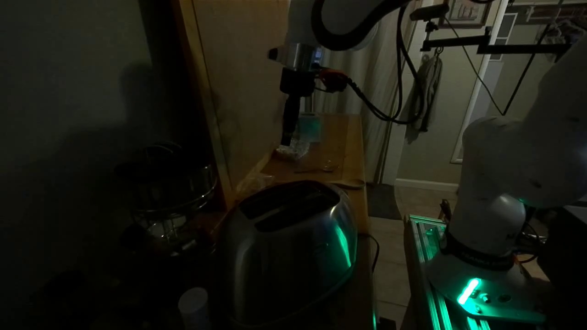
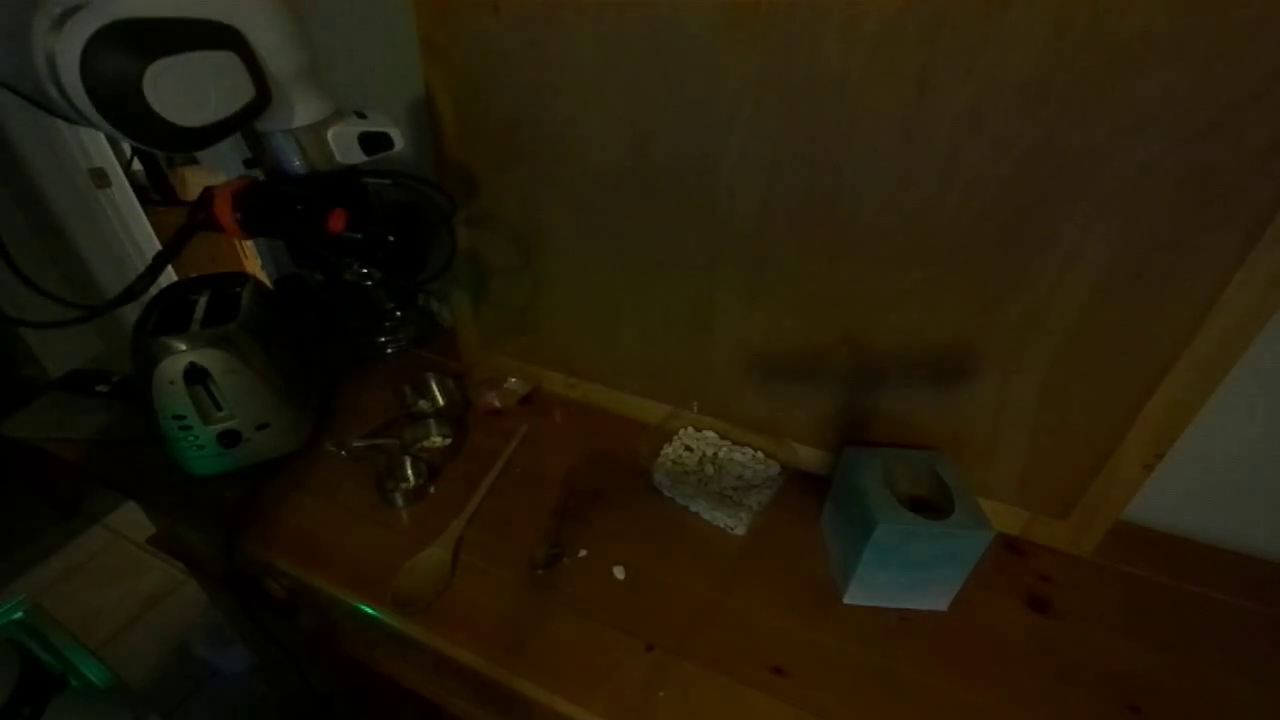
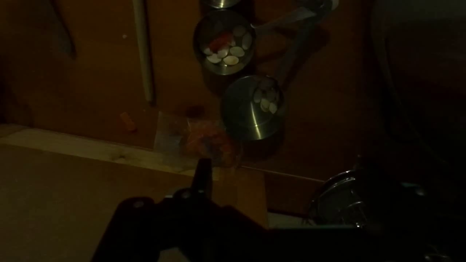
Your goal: Pick up the object and put it back down
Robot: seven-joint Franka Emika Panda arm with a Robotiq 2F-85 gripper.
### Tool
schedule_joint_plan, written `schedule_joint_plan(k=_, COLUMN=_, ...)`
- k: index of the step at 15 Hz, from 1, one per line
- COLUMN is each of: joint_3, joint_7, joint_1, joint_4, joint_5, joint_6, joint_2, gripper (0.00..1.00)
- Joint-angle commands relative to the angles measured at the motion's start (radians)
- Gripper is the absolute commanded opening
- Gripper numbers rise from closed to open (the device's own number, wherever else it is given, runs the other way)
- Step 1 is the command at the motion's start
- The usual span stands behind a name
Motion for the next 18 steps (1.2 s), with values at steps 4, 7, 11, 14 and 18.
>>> schedule_joint_plan(k=4, joint_3=-0.078, joint_7=-0.137, joint_1=-0.025, joint_4=0.036, joint_5=0.045, joint_6=0.054, joint_2=0.15, gripper=1.0)
schedule_joint_plan(k=7, joint_3=-0.128, joint_7=-0.266, joint_1=-0.019, joint_4=0.042, joint_5=0.108, joint_6=0.142, joint_2=0.224, gripper=1.0)
schedule_joint_plan(k=11, joint_3=-0.16, joint_7=-0.497, joint_1=-0.023, joint_4=0.049, joint_5=0.229, joint_6=0.261, joint_2=0.318, gripper=1.0)
schedule_joint_plan(k=14, joint_3=-0.157, joint_7=-0.636, joint_1=-0.041, joint_4=0.075, joint_5=0.346, joint_6=0.34, joint_2=0.387, gripper=1.0)
schedule_joint_plan(k=18, joint_3=-0.115, joint_7=-0.623, joint_1=-0.079, joint_4=0.061, joint_5=0.374, joint_6=0.31, joint_2=0.378, gripper=1.0)
